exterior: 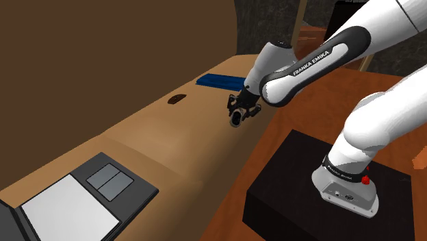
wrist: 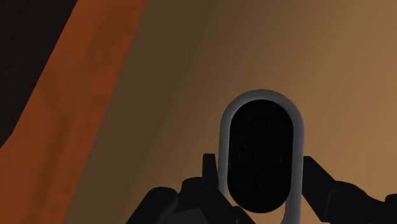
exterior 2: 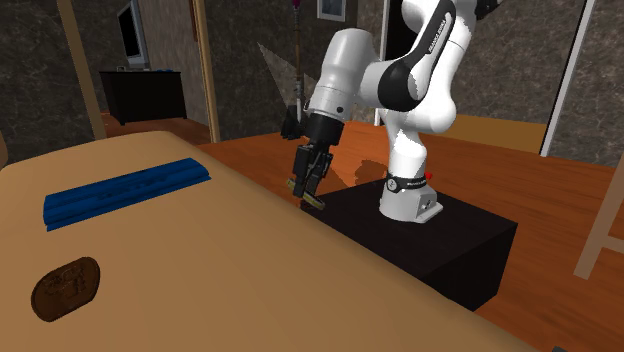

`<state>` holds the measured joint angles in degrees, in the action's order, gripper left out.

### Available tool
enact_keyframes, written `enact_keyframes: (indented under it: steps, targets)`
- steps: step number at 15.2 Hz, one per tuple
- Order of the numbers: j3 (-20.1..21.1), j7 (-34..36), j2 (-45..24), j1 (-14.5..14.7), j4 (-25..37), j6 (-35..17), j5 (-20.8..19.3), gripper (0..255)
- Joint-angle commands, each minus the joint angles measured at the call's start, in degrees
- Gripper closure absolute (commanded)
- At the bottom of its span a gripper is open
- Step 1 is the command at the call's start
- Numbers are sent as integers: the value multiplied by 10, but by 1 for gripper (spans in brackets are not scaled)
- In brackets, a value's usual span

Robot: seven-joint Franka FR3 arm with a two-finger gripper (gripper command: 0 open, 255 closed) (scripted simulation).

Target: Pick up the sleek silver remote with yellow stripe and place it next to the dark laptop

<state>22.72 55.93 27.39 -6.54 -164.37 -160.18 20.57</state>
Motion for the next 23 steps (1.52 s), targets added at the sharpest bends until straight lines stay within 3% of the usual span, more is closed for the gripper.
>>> enact_keyframes:
  steps: [1, 23]
  targets:
    - [-4, 0, 19, -1, 6, 25, -3, 255]
    - [-39, 12, 134, -17, 112, 245, -39, 255]
